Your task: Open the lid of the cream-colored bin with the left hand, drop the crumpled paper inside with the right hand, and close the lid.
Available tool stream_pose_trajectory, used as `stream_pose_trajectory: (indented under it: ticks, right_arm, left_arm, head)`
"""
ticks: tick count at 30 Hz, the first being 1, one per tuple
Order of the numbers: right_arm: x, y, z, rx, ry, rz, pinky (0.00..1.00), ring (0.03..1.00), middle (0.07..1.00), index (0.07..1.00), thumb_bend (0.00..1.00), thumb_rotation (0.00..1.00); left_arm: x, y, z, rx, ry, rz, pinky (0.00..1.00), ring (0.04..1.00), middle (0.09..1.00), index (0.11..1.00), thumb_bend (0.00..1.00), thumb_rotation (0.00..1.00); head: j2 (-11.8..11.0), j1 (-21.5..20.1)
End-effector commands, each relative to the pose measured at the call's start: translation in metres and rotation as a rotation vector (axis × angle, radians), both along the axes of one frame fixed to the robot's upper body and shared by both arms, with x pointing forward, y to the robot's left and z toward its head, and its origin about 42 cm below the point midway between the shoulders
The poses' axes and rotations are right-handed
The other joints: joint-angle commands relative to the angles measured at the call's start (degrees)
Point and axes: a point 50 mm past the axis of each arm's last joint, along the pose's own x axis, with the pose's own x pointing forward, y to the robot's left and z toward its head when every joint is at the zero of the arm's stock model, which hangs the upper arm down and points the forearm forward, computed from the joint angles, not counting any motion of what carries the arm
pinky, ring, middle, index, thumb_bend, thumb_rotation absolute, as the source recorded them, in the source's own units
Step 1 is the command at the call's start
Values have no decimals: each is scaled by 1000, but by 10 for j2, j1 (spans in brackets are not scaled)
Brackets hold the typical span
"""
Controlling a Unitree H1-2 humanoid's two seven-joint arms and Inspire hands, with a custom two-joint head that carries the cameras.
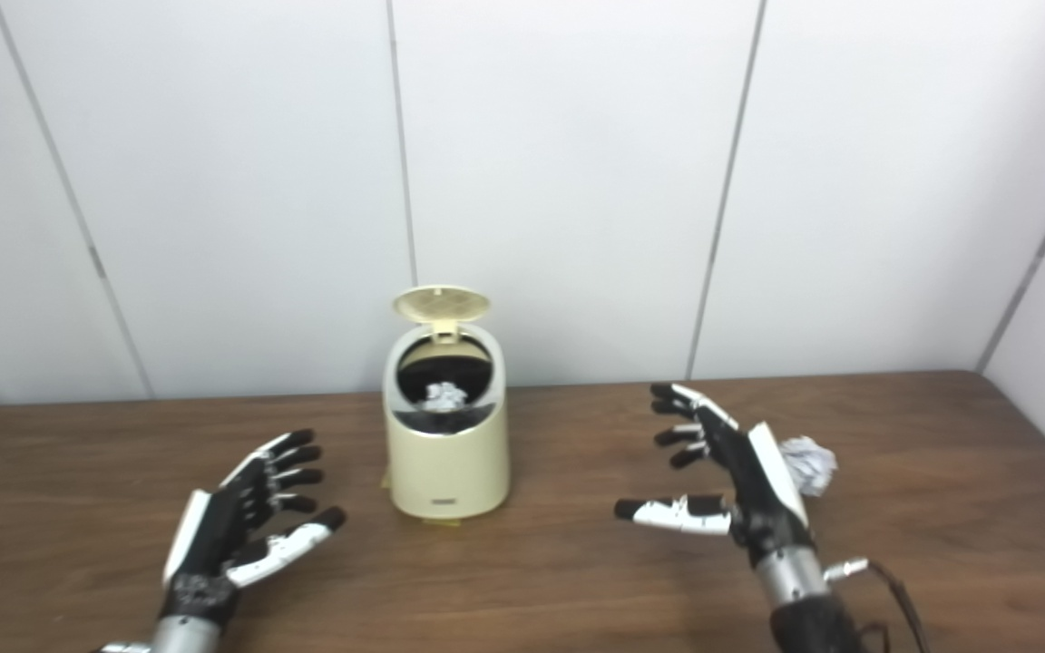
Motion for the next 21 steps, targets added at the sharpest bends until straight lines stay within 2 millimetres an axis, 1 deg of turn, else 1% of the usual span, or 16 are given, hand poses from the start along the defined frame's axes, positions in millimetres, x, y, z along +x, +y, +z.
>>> stream_pose_trajectory:
  ticks: [1, 3, 5, 6, 9, 11, 12, 15, 17, 19, 21]
  right_arm:
    - [10, -21, 21, -65, -55, -20, 602, 692, 787, 795, 811, 139]
    - [10, -43, 28, -114, -51, -56, 614, 699, 785, 782, 833, 122]
    - [8, -58, 42, -165, -53, -92, 616, 709, 785, 772, 848, 85]
    - [6, -64, 49, -187, -50, -112, 621, 717, 786, 769, 853, 88]
    - [1, -80, 67, -277, -25, -166, 654, 769, 800, 778, 851, 110]
    - [-1, -89, 77, -353, -23, -209, 639, 782, 803, 776, 860, 60]
    - [-1, -92, 80, -378, -18, -233, 644, 783, 802, 764, 890, 34]
    - [2, -104, 86, -430, 14, -276, 642, 790, 815, 771, 899, 7]
    - [4, -112, 88, -477, 33, -291, 618, 769, 800, 773, 899, 60]
    - [6, -117, 88, -503, 49, -298, 599, 749, 781, 766, 907, 86]
    - [10, -119, 85, -520, 90, -313, 610, 756, 785, 769, 893, 110]
  left_arm:
    - [6, 2, 4, 14, -47, -8, 604, 733, 785, 842, 757, 154]
    - [6, 4, 4, 18, -43, -8, 603, 734, 785, 842, 752, 143]
    - [7, 7, 3, 26, -41, -5, 602, 736, 788, 844, 747, 133]
    - [7, 8, 2, 29, -39, -3, 599, 733, 786, 843, 744, 131]
    - [7, 12, -1, 43, -27, 7, 598, 727, 781, 844, 738, 124]
    - [8, 14, -3, 44, -25, 6, 606, 729, 782, 846, 736, 116]
    - [9, 15, -4, 42, -24, 5, 617, 733, 783, 848, 737, 103]
    - [11, 19, -6, 44, -25, 2, 623, 742, 790, 850, 735, 101]
    - [12, 21, -6, 52, -25, 3, 620, 739, 787, 850, 741, 114]
    - [11, 22, -6, 54, -25, 2, 621, 736, 785, 849, 742, 118]
    - [11, 22, -6, 52, -23, -2, 627, 739, 787, 847, 737, 118]
  head:
    - [-3, -20]
    - [-6, -34]
    - [-9, -51]
    - [-10, -57]
    - [-13, -74]
    - [-14, -82]
    - [-15, -86]
    - [-16, -93]
    - [-16, -95]
    - [-15, -94]
    - [-14, -94]
